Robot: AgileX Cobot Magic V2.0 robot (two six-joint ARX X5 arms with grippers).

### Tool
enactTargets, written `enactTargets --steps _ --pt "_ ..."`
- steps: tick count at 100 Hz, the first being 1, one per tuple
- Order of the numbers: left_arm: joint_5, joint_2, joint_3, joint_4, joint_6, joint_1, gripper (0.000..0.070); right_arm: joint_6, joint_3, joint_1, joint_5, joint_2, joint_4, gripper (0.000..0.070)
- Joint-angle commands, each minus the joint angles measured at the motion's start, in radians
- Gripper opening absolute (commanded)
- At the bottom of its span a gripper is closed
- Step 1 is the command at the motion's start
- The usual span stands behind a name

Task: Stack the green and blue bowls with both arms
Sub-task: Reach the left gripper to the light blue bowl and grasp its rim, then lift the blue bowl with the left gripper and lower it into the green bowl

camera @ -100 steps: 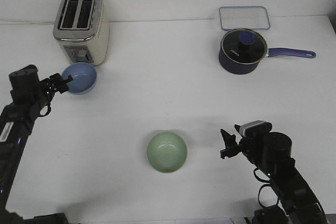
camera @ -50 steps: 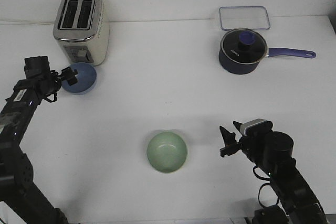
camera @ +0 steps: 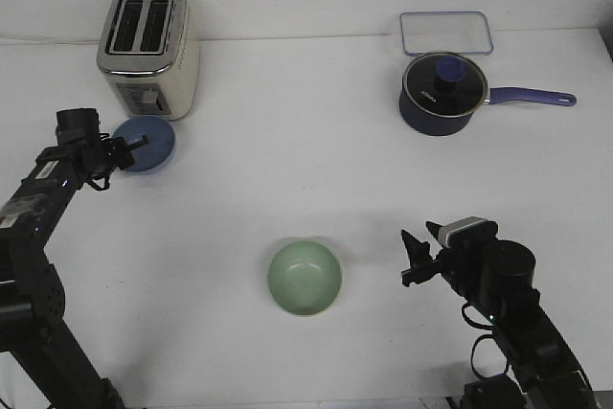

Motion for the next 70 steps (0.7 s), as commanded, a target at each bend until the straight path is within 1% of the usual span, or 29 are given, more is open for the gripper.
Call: enactTargets --steps 1,9,18,33,41,44,48,58,70 --pt "0.024 0.009 0.018 -0.026 0.024 0.002 0.0011 0.007 0.006 0.003 0.001 0.002 0.008 0.0362" --pt "0.055 -0.023 0.018 -0.040 0.029 0.002 0.0011 0.007 0.006 0.003 0.001 0.002 0.008 0.0362" --pt "0.112 -0.082 0.018 -0.045 0.047 0.002 0.0011 0.007 0.006 0.003 0.001 0.002 0.008 0.0362" --pt "0.238 -0.235 0.018 -0.077 0.079 0.002 0.0011 0.007 0.006 0.003 0.001 0.002 0.008 0.0362" --pt "0.307 -0.317 0.018 -0.131 0.100 -0.006 0.0011 0.007 0.006 0.003 0.001 0.002 0.008 0.0362" --pt "0.322 -0.344 0.018 -0.157 0.109 -0.013 0.0011 0.007 0.006 0.003 0.001 0.002 0.008 0.0362" --pt "0.346 -0.374 0.018 -0.193 0.119 -0.027 0.0011 0.007 0.006 0.003 0.001 0.002 0.008 0.0362" --pt "0.416 -0.437 0.016 -0.286 0.172 -0.084 0.0011 0.007 0.006 0.003 0.000 0.002 0.008 0.0362" --pt "0.468 -0.491 -0.019 -0.329 0.200 -0.207 0.0011 0.007 0.006 0.003 0.000 0.002 0.008 0.0362"
